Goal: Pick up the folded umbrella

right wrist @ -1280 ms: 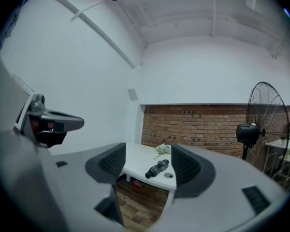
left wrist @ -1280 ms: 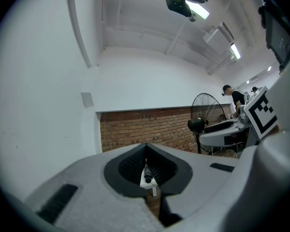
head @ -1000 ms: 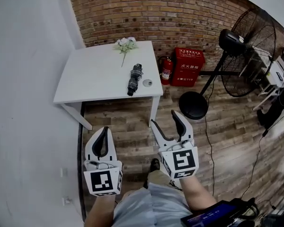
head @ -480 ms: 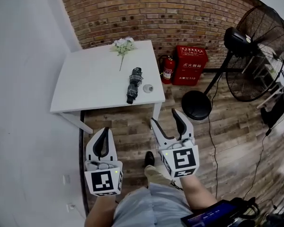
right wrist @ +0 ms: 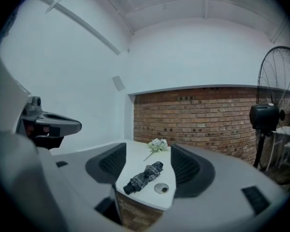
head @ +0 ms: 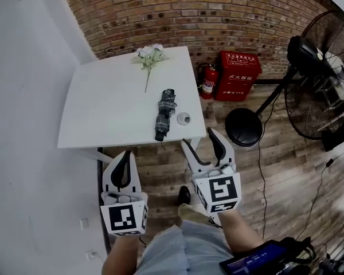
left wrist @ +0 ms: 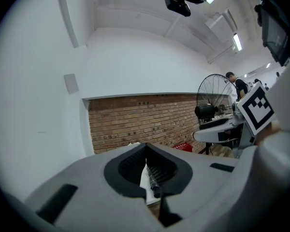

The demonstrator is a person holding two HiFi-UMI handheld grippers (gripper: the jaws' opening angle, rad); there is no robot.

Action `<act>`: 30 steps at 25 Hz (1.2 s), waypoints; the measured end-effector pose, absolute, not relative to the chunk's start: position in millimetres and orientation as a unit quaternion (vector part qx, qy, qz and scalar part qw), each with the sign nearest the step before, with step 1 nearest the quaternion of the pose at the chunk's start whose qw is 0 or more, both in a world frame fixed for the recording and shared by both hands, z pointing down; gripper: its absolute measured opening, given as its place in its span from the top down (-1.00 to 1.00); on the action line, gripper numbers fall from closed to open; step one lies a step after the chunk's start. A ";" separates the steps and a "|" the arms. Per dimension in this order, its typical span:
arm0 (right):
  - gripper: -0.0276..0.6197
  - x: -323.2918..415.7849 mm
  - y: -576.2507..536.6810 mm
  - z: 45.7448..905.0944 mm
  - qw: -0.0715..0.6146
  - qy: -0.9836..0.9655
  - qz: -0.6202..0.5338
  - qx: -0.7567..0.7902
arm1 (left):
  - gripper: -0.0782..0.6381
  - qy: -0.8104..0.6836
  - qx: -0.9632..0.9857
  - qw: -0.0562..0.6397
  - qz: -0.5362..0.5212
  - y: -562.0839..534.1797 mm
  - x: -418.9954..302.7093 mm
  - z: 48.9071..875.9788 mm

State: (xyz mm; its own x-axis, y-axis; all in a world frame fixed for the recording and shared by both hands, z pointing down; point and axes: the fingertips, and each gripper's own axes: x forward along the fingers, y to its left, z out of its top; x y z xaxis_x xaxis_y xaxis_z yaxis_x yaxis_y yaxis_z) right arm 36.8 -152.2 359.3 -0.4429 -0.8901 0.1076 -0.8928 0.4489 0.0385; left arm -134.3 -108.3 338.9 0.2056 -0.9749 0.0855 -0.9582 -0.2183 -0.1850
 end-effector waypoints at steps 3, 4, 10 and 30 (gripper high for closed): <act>0.02 37.9 -181.5 363.2 0.057 -0.848 0.018 0.526 | 0.76 0.621 -0.776 0.044 -0.098 -138.5 -133.7 341.3; 0.01 38.9 -191.6 363.7 0.056 -0.848 0.018 0.527 | 0.76 0.620 -0.777 0.044 -0.100 -148.8 -133.0 341.6; 0.02 40.1 -242.2 362.2 0.049 -0.846 0.023 0.530 | 0.76 0.617 -0.778 0.054 -0.101 -199.0 -129.1 336.9; 0.00 -13.1 -318.5 329.5 0.034 -0.844 -0.002 0.536 | 0.76 0.620 -0.777 0.081 -0.074 -261.3 -181.9 304.7</act>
